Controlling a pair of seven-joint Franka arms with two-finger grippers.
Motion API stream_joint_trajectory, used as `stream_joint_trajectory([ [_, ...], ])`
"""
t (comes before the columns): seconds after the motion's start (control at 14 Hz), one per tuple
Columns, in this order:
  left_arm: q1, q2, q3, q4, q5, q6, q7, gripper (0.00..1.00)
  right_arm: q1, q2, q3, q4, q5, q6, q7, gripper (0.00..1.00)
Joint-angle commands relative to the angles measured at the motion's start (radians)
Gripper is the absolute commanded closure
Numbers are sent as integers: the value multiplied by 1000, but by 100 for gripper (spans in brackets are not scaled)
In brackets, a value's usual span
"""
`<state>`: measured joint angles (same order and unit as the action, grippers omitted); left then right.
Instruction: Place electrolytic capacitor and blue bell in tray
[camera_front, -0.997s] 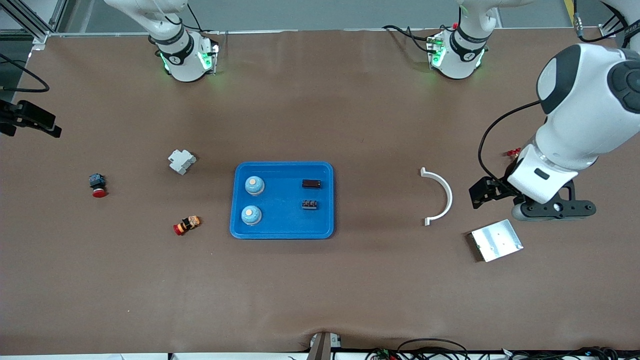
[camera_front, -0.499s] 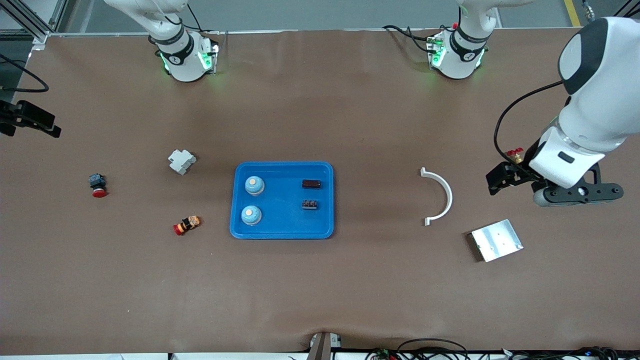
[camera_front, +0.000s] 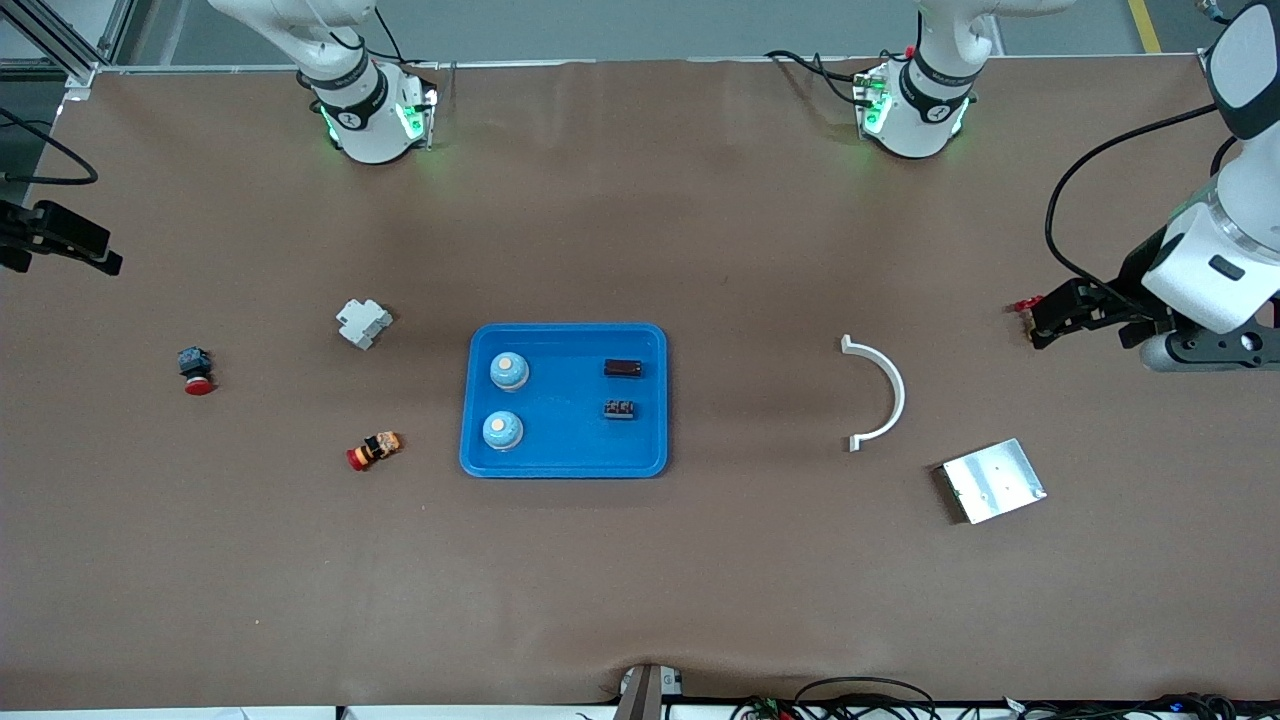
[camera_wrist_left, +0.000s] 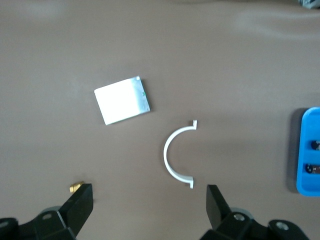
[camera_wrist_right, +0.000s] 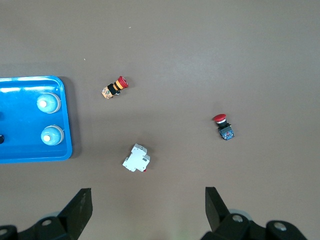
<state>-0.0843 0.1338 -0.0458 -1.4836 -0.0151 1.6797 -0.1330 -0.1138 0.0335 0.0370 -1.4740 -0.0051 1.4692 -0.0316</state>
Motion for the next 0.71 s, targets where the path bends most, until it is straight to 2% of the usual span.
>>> stream_joint_trajectory([
  [0.0,-15,-45,18,-27,-13,-43,18,0,-6,-7,8,4,0,-10,-10,0],
  [0.21,-15,-69,14,-30,-3,-70,45,0,-7,-7,8,4,0,-12,-8,0],
  [0.43,-17,-117,7,-111,46,-55,69,0,-6,-9,9,4,0,-12,-8,0],
  [0.64,-32,-122,-5,-138,87,-35,69,0,-10,-7,6,4,0,-13,-10,0],
])
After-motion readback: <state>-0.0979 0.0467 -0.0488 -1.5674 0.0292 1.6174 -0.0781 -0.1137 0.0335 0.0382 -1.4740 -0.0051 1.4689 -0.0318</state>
